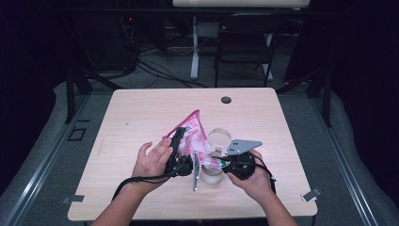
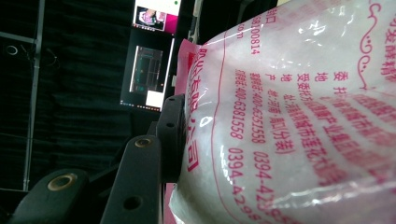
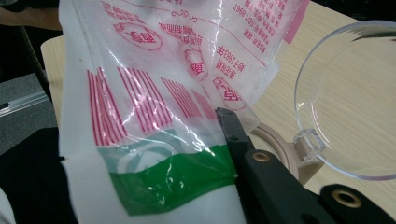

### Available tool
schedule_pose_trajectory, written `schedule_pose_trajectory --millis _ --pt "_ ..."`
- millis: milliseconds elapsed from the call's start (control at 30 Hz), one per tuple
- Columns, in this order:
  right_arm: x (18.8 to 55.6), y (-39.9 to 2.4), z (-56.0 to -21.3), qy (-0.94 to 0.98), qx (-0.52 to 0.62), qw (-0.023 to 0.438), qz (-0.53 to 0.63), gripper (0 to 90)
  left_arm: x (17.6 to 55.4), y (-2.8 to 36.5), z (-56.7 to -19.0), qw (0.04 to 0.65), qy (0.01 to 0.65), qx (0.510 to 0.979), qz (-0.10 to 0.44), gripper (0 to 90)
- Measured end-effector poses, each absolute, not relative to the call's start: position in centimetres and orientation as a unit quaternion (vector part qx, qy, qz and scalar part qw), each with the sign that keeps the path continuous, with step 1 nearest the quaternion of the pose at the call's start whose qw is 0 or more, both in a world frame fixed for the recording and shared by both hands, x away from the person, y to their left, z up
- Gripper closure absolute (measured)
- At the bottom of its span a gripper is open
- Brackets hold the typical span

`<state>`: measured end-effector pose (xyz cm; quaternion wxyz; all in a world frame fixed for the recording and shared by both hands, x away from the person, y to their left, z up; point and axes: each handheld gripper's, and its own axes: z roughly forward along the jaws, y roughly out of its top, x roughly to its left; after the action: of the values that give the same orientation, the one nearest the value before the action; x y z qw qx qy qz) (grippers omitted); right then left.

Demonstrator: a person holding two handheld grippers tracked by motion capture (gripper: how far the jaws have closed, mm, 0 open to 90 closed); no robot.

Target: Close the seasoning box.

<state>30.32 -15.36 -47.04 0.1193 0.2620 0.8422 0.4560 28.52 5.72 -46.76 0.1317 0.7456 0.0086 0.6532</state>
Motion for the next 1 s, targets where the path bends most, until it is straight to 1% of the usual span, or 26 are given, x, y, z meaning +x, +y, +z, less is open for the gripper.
schedule_pose_trajectory --millis 1000 --pt "30.47 -15.41 -47.23 0.843 0.264 0.117 0.454 90.0 28.33 5.47 -46.51 0.128 -0.002 0.739 0.661 63.7"
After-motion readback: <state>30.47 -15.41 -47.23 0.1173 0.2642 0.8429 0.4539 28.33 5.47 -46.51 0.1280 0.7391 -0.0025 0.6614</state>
